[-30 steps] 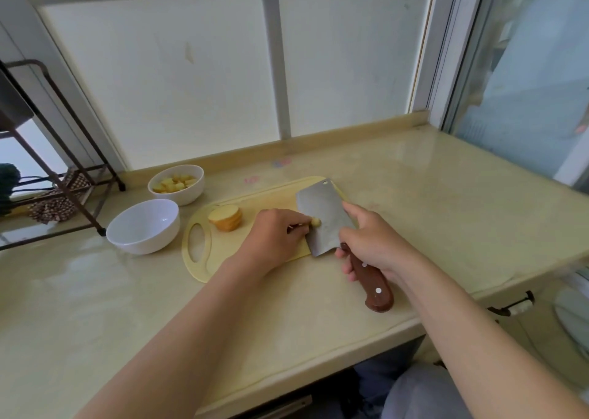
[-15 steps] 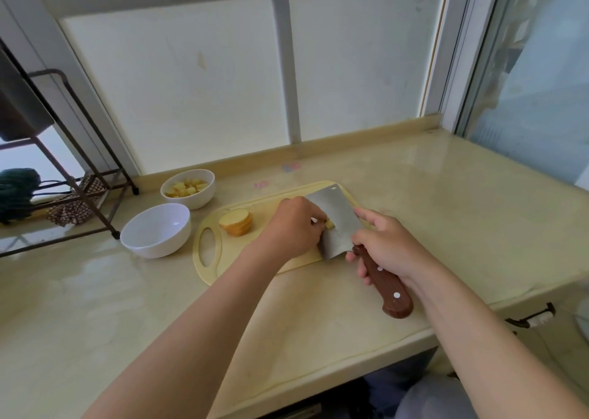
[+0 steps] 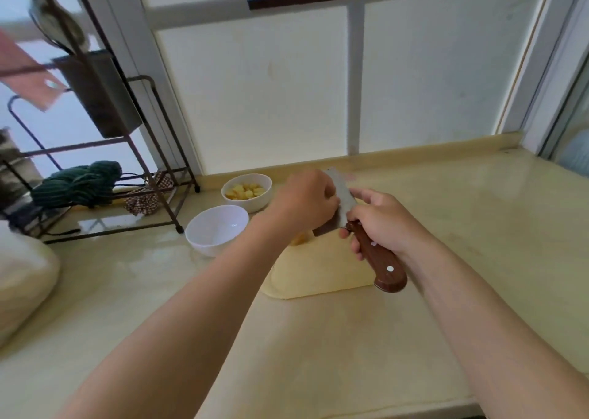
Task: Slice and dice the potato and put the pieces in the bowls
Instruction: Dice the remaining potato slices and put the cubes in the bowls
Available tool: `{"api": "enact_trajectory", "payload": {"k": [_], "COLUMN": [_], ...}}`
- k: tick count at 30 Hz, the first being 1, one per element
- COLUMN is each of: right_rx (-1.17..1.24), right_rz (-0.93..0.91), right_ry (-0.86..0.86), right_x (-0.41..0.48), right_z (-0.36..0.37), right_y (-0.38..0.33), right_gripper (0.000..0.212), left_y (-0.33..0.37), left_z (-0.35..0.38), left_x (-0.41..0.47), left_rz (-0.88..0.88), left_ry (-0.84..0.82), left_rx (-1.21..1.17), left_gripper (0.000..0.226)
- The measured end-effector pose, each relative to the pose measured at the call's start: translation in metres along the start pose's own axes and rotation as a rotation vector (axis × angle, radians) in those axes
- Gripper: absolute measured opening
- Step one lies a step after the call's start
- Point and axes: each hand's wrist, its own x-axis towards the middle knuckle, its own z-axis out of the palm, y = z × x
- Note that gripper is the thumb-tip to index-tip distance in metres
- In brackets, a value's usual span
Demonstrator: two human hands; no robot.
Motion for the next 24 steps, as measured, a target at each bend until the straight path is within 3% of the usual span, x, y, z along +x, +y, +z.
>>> {"api": "enact_trajectory", "payload": {"k": [13, 24], "right_rx": [-0.039, -0.145], "right_rz": [-0.047, -0.010], "right_ry": [-0.162, -0.123], "right_x": [0.068, 0.087], "right_z": [0.090, 0.058], "right_y": [-0.039, -0.031], "right_gripper": [0.039, 0.045], "left_y": [-0.106, -0.155], "left_z": [-0.039, -0.028], "left_x": [0.030, 0.051], "left_rz": [-0.181, -0.384], "left_ry": [0.125, 0.019], "left_rx": [0.012, -0.038], "left_gripper": [0.023, 0.027]}}
